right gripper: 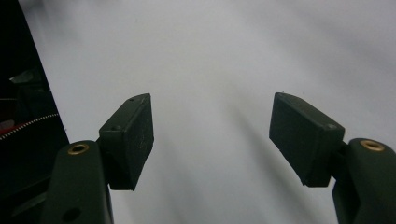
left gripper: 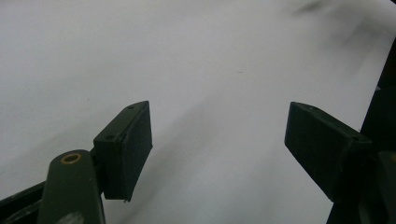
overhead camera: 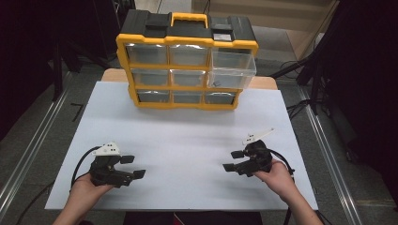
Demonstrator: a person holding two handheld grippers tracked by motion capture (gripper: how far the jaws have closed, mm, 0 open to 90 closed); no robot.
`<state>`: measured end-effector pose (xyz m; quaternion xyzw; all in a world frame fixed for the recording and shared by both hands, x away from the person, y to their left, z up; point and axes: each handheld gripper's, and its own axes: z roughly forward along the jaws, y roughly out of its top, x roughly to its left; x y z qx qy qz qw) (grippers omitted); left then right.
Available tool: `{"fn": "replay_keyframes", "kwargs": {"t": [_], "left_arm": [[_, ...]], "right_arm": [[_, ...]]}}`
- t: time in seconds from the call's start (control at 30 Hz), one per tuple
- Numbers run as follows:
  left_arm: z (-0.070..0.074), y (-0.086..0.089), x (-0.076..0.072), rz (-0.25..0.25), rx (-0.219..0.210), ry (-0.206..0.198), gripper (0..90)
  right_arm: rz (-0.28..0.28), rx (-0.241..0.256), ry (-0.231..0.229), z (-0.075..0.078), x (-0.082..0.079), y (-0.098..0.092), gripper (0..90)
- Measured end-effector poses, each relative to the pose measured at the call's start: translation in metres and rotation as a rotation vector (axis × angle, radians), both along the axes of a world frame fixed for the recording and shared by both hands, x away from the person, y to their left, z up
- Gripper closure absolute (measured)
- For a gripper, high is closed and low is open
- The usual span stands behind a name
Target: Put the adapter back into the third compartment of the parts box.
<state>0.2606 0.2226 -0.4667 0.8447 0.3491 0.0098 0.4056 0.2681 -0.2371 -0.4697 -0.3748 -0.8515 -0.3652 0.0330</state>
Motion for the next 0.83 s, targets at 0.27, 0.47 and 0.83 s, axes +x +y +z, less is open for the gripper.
{"fn": "replay_keyframes", "kwargs": {"t": [0.27,0.47,0.83], "left_arm": [[0.0,0.0,0.0,0.003,0.0,0.003,24.6],[-0.002,0.0,0.001,0.007,0.009,0.011,24.6],[-0.002,0.0,0.001,0.005,0.003,0.012,24.5]], "right_arm": [[-0.025,0.016,0.014,-0.006,-0.008,-0.012,28.6],[-0.057,0.01,0.006,-0.008,-0.013,-0.022,28.1],[-0.09,0.002,-0.003,-0.014,-0.02,-0.032,26.8]]}}
